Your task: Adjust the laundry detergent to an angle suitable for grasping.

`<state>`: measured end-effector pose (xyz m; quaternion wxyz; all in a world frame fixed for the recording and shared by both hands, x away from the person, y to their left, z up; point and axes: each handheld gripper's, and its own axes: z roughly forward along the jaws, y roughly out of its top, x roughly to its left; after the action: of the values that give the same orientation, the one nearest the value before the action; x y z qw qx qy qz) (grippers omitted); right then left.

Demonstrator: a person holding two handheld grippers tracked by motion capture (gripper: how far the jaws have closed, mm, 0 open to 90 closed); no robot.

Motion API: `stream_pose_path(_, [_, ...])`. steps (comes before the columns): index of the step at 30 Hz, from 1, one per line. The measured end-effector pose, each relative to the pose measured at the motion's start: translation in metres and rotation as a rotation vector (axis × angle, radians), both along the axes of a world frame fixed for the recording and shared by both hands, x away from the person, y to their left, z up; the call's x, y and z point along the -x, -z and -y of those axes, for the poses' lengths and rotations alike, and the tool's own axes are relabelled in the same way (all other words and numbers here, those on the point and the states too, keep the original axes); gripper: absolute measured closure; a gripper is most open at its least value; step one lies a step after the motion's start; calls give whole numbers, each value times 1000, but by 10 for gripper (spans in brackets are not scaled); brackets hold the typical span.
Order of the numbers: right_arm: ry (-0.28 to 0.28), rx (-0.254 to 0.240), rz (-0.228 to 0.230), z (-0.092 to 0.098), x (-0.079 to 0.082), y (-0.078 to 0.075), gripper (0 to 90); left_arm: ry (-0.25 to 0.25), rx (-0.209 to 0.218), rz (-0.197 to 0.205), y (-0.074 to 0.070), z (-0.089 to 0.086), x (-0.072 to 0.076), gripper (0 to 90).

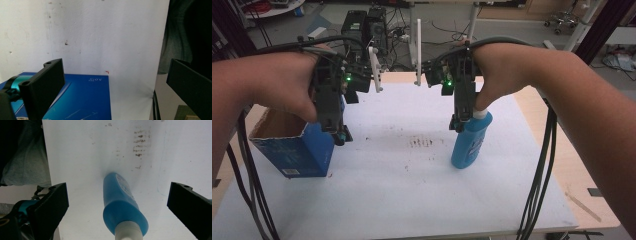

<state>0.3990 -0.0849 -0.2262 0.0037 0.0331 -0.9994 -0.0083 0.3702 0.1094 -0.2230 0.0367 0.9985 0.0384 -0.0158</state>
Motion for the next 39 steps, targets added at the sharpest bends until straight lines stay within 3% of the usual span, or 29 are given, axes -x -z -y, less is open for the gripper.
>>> stream_pose_path(11, [-18,8,13,-5,6,1,27,-12,-14,12,-3,-1,6,17])
stream_pose_path(16, [-29,-12,18,-4,7,-1,27,-7,-7,6,-4,0,8,17])
stream_pose_path(25, [-9,-4,20,-1,8,2,27,-9,-13,13,-3,6,8,17])
stream_pose_path(31, [-34,-20,23,-2,8,2,27,-8,-11,17,-5,8,12,17])
stream_pose_path(39, [-23,-8,23,-2,8,3,27,-13,-11,21,-4,4,11,17])
